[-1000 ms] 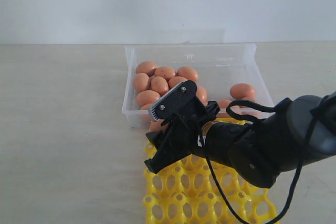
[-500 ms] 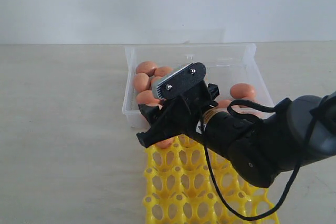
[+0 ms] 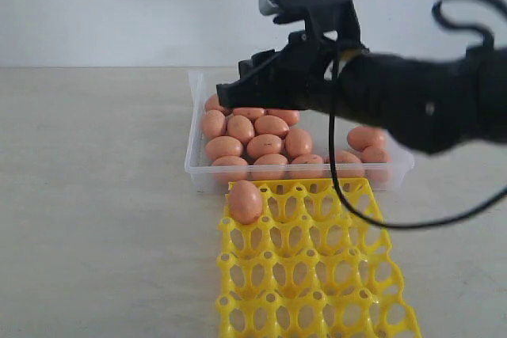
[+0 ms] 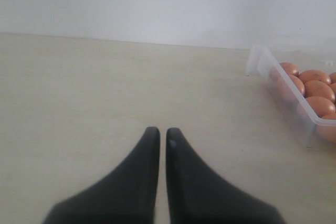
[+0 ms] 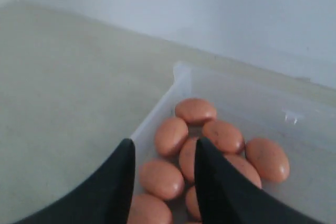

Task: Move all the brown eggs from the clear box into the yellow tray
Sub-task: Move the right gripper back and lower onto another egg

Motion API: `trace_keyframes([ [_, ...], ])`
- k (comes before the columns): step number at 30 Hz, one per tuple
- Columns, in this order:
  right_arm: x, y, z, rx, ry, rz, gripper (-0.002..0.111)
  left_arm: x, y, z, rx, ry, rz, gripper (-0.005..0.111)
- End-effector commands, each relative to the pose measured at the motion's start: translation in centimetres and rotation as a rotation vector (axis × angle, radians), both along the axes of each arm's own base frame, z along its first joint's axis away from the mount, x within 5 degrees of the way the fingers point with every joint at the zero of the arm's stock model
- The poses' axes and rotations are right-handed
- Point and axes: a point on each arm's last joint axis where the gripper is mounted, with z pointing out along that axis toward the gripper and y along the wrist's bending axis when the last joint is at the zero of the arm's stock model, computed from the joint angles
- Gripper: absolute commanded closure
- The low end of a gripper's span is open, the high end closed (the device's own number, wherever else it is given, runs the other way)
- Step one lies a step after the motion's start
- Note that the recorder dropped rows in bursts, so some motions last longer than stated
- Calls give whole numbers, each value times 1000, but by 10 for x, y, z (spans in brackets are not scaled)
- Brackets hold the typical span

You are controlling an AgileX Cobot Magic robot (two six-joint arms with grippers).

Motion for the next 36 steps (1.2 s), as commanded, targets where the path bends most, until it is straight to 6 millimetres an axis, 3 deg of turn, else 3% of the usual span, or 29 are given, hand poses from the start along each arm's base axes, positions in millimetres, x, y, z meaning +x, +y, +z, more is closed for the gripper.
trace_keyframes([
  [1,31,-15,26,-212,268,95,77,0,0,0,8,-11,-2,103],
  [5,76,-35,26,-297,483,69,77,0,0,0,8,-11,-2,103],
  [9,108,-47,-6,-261,686,-14,77,0,0,0,8,-11,-2,103],
  [13,126,-45,-36,-260,755,-30,71,0,0,0,8,-11,-2,103],
  [17,133,-43,-60,-251,802,-48,48,0,0,0,8,-11,-2,103],
  [19,134,-42,-72,-250,831,-55,44,0,0,0,8,-11,-2,103],
  [23,136,-42,-86,-236,869,-75,45,0,0,0,8,-11,-2,103],
  [32,145,-40,-97,-172,830,-140,45,0,0,0,8,-11,-2,103],
  [36,146,-40,-97,-158,831,-155,54,0,0,0,8,-11,-2,103],
])
